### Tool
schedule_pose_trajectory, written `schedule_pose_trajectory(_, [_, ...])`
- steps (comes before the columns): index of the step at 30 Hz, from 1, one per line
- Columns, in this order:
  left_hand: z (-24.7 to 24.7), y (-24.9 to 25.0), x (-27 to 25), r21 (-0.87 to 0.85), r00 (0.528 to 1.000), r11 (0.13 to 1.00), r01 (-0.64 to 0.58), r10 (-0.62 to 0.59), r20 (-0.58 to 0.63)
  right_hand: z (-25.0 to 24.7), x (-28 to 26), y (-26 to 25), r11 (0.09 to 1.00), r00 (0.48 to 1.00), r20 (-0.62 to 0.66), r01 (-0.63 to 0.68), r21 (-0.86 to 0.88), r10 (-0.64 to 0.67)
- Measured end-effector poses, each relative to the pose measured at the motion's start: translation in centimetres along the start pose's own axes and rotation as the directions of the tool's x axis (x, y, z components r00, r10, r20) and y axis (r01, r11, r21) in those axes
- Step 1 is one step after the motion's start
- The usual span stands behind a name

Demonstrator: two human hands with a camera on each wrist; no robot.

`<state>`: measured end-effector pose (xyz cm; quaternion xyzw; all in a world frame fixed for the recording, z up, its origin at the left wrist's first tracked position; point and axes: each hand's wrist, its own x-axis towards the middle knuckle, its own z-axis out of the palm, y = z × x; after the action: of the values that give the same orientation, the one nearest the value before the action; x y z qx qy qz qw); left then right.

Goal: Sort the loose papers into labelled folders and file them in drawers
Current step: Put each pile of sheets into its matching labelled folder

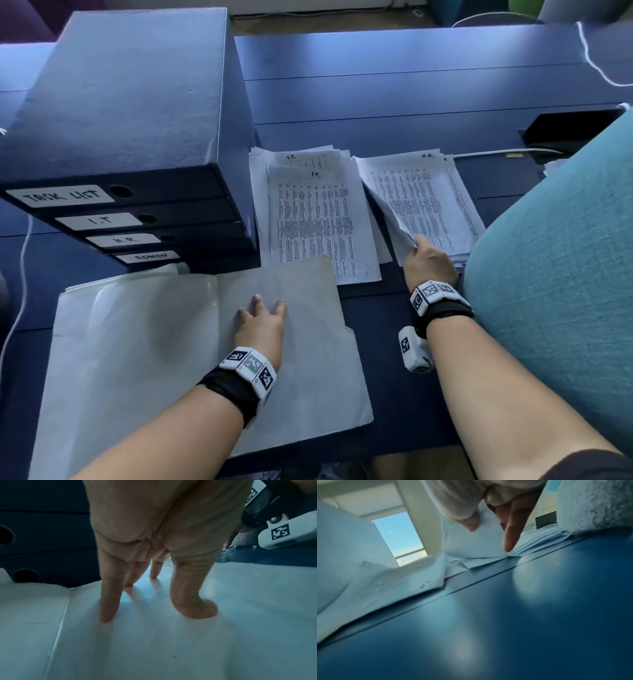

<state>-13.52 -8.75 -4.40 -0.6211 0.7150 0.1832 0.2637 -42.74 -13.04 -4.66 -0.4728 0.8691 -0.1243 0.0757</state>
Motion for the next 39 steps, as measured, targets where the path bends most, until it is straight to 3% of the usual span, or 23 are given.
schedule_pose_trajectory(8, [-0.5, -0.2, -0.7, 0.007, 1.000, 1.000, -0.019, 0.019, -0.018, -1.2, -3.0, -0.3, 0.995, 0.999, -0.049, 0.023, 0.098, -0.018])
schedule_pose_trajectory(14, [-0.9, -0.4, -1.1, -0.007, 1.000, 1.000, -0.029, 0.029, 0.003, -0.1, -3.6, -0.3, 0.983, 0.976, 0.185, 0.139, -0.116, -0.116])
schedule_pose_trajectory(18, [-0.9, -0.5, -1.2, -0.011, 0.999, 0.999, -0.033, 0.033, -0.006, 0.9, -3.2, -1.1, 0.957, 0.953, 0.296, 0.141, -0.252, -0.062])
schedule_pose_trajectory(22, [-0.9, -0.6, -1.1, -0.008, 0.999, 0.999, -0.039, 0.039, -0.008, 1.2, -2.1, -1.6, 0.925, 0.965, 0.262, 0.115, -0.362, -0.017])
schedule_pose_trajectory(25, [-0.8, -0.7, -1.1, -0.004, 0.999, 0.999, -0.037, 0.037, -0.007, 1.7, -1.9, -1.7, 0.941, 0.957, 0.290, 0.085, -0.329, 0.015])
schedule_pose_trajectory(34, [-0.8, -0.7, -1.1, -0.018, 0.999, 0.999, -0.043, 0.043, -0.017, 0.8, -1.5, -0.8, 0.934, 0.968, 0.217, 0.187, -0.303, -0.123])
schedule_pose_trajectory(39, [-0.7, -0.9, -0.9, -0.038, 0.999, 0.998, -0.043, 0.043, -0.024, -0.5, -2.1, -0.9, 0.968, 0.981, 0.125, 0.167, -0.186, -0.145])
